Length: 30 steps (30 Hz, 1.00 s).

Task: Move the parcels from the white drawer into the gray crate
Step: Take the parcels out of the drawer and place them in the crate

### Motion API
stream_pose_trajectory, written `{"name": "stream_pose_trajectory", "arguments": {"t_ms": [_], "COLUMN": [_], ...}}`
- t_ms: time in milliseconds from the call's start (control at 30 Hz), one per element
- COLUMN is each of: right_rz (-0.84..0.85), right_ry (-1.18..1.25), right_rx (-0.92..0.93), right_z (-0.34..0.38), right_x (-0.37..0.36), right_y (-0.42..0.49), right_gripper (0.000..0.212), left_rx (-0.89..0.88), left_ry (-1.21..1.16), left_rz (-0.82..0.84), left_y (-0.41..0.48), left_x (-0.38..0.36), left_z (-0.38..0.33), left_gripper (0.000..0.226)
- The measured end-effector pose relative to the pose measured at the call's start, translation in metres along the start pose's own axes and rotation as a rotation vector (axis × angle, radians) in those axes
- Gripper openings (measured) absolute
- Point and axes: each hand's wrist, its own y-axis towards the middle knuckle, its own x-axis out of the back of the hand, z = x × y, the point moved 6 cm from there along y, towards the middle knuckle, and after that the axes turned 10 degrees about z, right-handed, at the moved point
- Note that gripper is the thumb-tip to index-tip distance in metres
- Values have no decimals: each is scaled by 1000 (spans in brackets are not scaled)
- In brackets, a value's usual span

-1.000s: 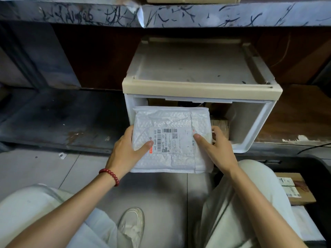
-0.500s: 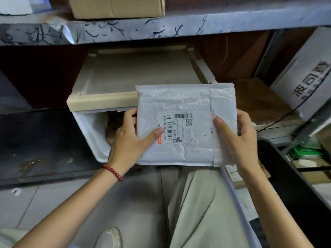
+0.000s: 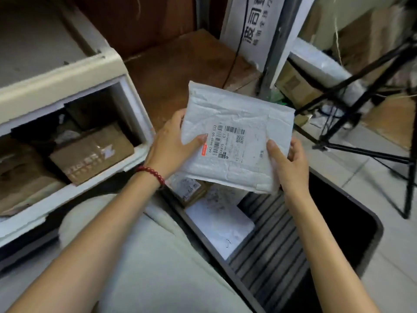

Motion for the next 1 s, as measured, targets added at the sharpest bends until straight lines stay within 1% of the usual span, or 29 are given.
{"name": "stream_pose_trajectory", "arguments": {"t_ms": [167, 233, 300, 433, 467, 533, 633, 767, 833, 900, 933, 1000], "right_rz": [-120, -156, -175, -205, -212, -228, -274, -329, -357, -304, -223, -18], "right_ry": [-2, -10, -56, -93, -90, -73, -63, -84, -161, -308, -428, -712], "right_rx": [-185, -248, -316, -458, -503, -588, -679, -701, -714, -726, -724, -688], "right_z": [-63, -87, -111, -154, -162, -180, -201, -213, -215, -220, -225, -234], "right_x": [46, 57, 64, 74, 75, 76, 80, 83, 86, 86, 84, 76], "right_y": [-17, -27, -37, -60, -68, -86, -112, -130, -135, -139, -140, -139], "right_gripper": [38, 41, 47, 64, 68, 77, 89, 98, 103, 99, 95, 91], "left_rx": [47, 62, 118, 209, 223, 232, 187, 172, 168, 144, 133, 109], "left_ry": [0, 29, 56, 104, 132, 184, 238, 320, 320, 355, 411, 613], "left_rz": [265, 355, 423, 564, 597, 670, 765, 854, 924, 1031, 1113, 1291], "left_y": [24, 27, 25, 0, -7, -19, -27, -31, -38, -52, -62, -86], "left_x": [-81, -112, -141, -189, -200, -219, -238, -252, -264, -278, -286, -295], "left_z": [17, 28, 41, 68, 75, 86, 88, 89, 89, 89, 93, 104], "left_gripper": [58, 66, 73, 88, 88, 82, 72, 70, 72, 75, 74, 67]}}
